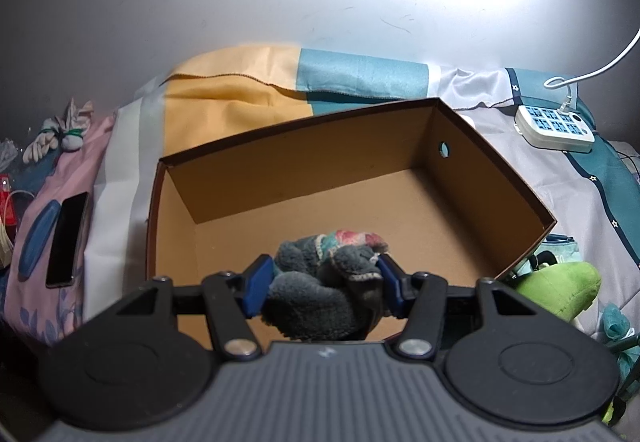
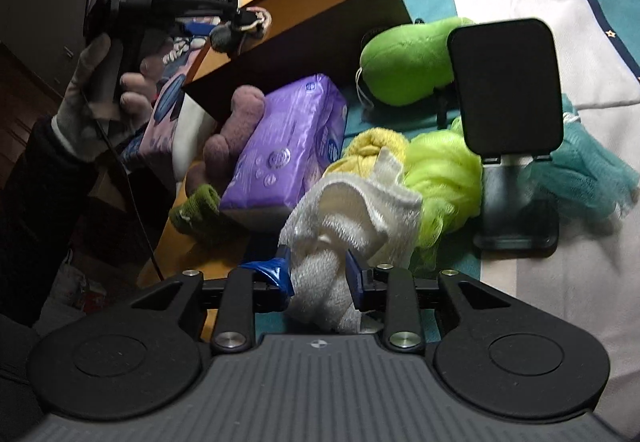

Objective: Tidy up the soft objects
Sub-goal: 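Carry the grey sock with the left tool while the right tool lifts the white towel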

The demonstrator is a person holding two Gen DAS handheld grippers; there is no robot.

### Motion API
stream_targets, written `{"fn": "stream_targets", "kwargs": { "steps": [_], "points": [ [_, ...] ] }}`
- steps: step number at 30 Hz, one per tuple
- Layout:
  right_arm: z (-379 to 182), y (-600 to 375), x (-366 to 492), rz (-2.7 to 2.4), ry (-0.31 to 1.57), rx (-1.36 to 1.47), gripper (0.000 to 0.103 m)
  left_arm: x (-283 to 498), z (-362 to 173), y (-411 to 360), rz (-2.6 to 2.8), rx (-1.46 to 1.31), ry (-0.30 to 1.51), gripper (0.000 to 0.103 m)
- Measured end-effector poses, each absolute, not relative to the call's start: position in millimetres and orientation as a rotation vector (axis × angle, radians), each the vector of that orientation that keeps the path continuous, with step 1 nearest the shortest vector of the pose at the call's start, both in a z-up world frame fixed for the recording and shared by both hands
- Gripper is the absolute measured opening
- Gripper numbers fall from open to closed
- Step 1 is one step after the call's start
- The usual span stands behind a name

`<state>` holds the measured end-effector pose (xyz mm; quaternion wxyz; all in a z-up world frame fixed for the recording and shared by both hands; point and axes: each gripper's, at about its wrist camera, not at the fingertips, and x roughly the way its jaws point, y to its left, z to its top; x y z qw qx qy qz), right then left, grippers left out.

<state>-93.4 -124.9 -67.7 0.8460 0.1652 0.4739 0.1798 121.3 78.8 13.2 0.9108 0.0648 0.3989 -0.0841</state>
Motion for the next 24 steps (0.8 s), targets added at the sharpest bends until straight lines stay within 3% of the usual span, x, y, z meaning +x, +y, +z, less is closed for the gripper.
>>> {"fn": "stream_targets", "kwargs": {
  "steps": [7,19,22,24],
  "points": [
    [-94.2,-126.1,-91.1,0.342,1.032,0.481,0.018,106.9,22.9,80.4,-0.196,0.113,0.804,0.056],
    [-102.8,-86.2,-78.0,0.314,1.011,0.289,0.034,64.7,35.3,82.5,-0.251,0.092,0.780,0.058],
    [-104.3,-92.5,-79.3,0.305,0.994,0.318,0.029,65.7,36.2,85.7,-0.240,0.100,0.774,0.058],
    [-102.6,-102.9,-84.4,0.307,0.976,0.358,0.016,65.5,37.9,87.3,-0.238,0.101,0.769,0.058]
  ]
}}
